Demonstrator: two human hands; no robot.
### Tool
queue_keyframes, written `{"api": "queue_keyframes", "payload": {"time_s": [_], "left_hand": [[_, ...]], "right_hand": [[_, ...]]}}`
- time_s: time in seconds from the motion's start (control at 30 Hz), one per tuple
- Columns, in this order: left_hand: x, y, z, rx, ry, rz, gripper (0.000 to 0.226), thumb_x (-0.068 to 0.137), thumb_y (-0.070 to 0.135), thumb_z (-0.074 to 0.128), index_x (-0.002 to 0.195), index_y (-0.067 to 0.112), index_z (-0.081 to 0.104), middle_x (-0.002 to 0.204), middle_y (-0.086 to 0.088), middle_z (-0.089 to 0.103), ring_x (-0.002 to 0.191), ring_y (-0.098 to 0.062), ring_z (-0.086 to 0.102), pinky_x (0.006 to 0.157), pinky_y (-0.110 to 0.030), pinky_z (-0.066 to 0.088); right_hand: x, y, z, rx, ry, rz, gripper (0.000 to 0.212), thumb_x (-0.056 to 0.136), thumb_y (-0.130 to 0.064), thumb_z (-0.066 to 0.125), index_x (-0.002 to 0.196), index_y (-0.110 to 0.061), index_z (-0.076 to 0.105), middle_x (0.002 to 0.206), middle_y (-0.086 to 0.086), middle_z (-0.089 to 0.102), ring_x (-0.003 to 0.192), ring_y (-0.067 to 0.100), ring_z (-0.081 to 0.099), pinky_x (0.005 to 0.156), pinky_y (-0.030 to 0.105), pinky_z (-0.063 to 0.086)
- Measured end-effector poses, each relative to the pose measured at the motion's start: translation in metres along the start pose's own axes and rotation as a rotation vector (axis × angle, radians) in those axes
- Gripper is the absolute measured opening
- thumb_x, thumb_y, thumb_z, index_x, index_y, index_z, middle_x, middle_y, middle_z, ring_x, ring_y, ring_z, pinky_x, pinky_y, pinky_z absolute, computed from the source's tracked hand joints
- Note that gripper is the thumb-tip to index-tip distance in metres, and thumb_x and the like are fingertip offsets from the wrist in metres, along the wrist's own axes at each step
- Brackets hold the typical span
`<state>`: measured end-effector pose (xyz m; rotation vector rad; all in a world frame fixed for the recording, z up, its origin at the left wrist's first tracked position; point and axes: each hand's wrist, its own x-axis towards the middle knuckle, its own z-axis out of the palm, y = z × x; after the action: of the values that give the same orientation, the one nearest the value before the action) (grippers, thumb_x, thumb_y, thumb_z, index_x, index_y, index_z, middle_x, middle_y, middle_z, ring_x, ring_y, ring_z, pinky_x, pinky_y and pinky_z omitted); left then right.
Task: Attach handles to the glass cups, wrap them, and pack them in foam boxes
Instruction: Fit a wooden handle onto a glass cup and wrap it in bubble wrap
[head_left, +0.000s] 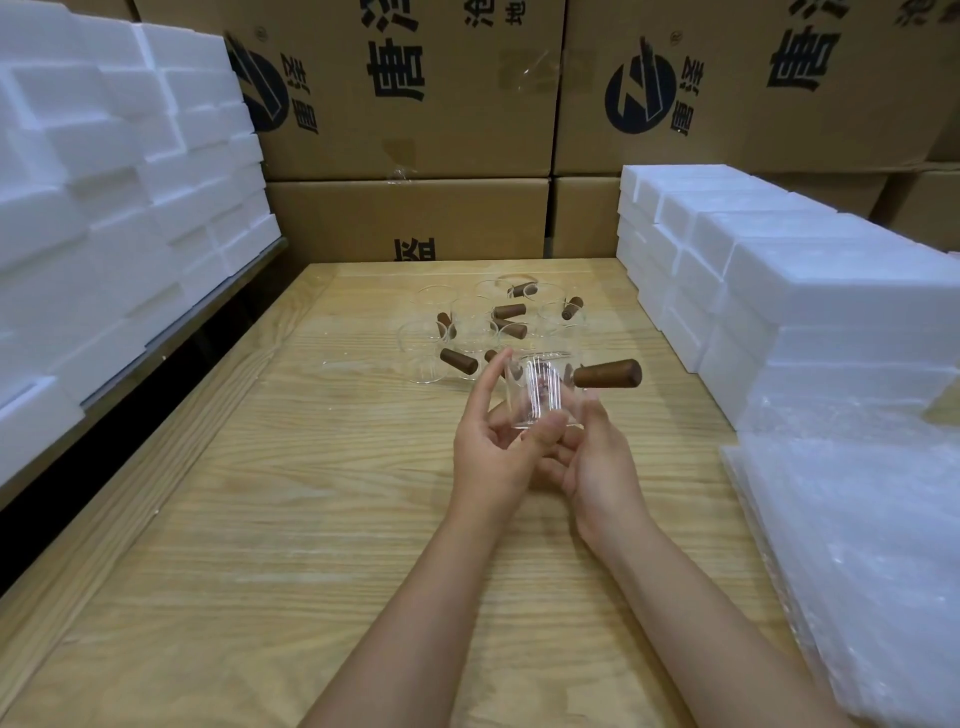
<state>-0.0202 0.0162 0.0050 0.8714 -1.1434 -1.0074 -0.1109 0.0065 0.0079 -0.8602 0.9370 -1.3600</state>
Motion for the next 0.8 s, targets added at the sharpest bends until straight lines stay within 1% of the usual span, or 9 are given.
{"api": "queue_keyframes", "payload": {"time_s": [0.07,0.13,0.27,0.33,0.43,0.53,0.6,0.67,0.8], "left_hand": [[0.000,0.000,0.000,0.007,0.010,0.004,0.073,0.066,0.018,0.085,0.125,0.041,0.049,0.107,-0.009,0.073,0.102,-0.025,0.069,0.097,-0.049,0.050],[-0.001,0.000,0.001,0.018,0.019,0.011,0.076,0.061,0.019,0.085,0.125,0.040,0.049,0.114,-0.012,0.070,0.108,-0.023,0.067,0.098,-0.043,0.051],[0.000,-0.003,0.000,-0.002,0.001,0.009,0.076,0.060,0.019,0.083,0.125,0.039,0.048,0.117,-0.007,0.068,0.116,-0.021,0.062,0.090,-0.026,0.053],[0.000,-0.004,-0.001,-0.001,-0.023,0.006,0.080,0.064,0.013,0.086,0.129,0.036,0.045,0.117,-0.004,0.068,0.112,-0.022,0.065,0.094,-0.032,0.052],[0.003,-0.005,0.000,-0.026,0.002,-0.027,0.079,0.067,0.014,0.082,0.132,0.033,0.041,0.108,0.000,0.070,0.104,-0.015,0.068,0.089,-0.031,0.055],[0.009,-0.005,-0.002,-0.119,0.052,-0.079,0.063,0.075,0.015,0.075,0.131,0.019,0.048,0.099,-0.001,0.071,0.098,-0.013,0.069,0.075,-0.025,0.057],[0.011,-0.006,-0.005,-0.138,0.044,-0.106,0.052,0.074,0.021,0.075,0.122,0.021,0.055,0.096,0.000,0.072,0.100,-0.018,0.067,0.082,-0.030,0.056],[0.012,-0.005,-0.007,-0.154,0.012,-0.137,0.055,0.072,0.029,0.083,0.119,0.022,0.057,0.097,-0.005,0.072,0.097,-0.020,0.068,0.083,-0.031,0.056],[0.012,-0.005,-0.008,-0.172,-0.028,-0.150,0.049,0.072,0.029,0.069,0.119,0.018,0.058,0.082,-0.001,0.072,0.070,-0.012,0.070,0.063,-0.022,0.053]], "right_hand": [[-0.001,0.000,0.001,-0.013,0.059,-0.076,0.034,0.101,-0.038,0.035,0.100,-0.030,0.068,0.084,0.001,0.075,0.075,0.013,0.070,0.058,0.022,0.054],[-0.003,-0.001,0.003,0.008,0.084,-0.131,0.034,0.100,-0.038,0.039,0.090,-0.033,0.071,0.084,-0.010,0.074,0.074,0.008,0.069,0.059,0.021,0.053],[0.000,0.002,0.003,0.022,0.087,-0.164,0.029,0.100,-0.030,0.042,0.095,-0.032,0.070,0.078,-0.008,0.068,0.077,0.014,0.067,0.077,0.033,0.056],[0.000,0.002,0.003,0.019,0.080,-0.166,0.028,0.100,-0.028,0.042,0.096,-0.032,0.070,0.087,-0.004,0.068,0.084,0.018,0.066,0.083,0.035,0.054],[-0.002,0.002,0.003,-0.056,0.029,-0.214,0.028,0.101,-0.027,0.041,0.103,-0.033,0.068,0.103,-0.003,0.068,0.090,0.014,0.065,0.079,0.027,0.053],[-0.005,0.003,0.002,-0.332,-0.004,-0.370,0.029,0.102,-0.017,0.040,0.121,-0.024,0.060,0.115,-0.010,0.063,0.091,0.001,0.062,0.079,0.015,0.048],[-0.008,0.002,-0.002,-0.493,0.005,-0.510,0.029,0.100,-0.013,0.044,0.123,-0.026,0.056,0.119,-0.003,0.058,0.100,0.000,0.058,0.086,0.011,0.044],[-0.011,-0.003,-0.009,-0.588,0.000,-0.675,0.033,0.092,-0.012,0.051,0.122,-0.028,0.052,0.112,0.002,0.057,0.099,0.005,0.056,0.083,0.011,0.042],[-0.017,-0.008,-0.017,-0.755,-0.047,-0.918,0.035,0.079,-0.024,0.061,0.113,-0.022,0.053,0.093,-0.006,0.061,0.080,0.009,0.056,0.075,0.017,0.041]]}}
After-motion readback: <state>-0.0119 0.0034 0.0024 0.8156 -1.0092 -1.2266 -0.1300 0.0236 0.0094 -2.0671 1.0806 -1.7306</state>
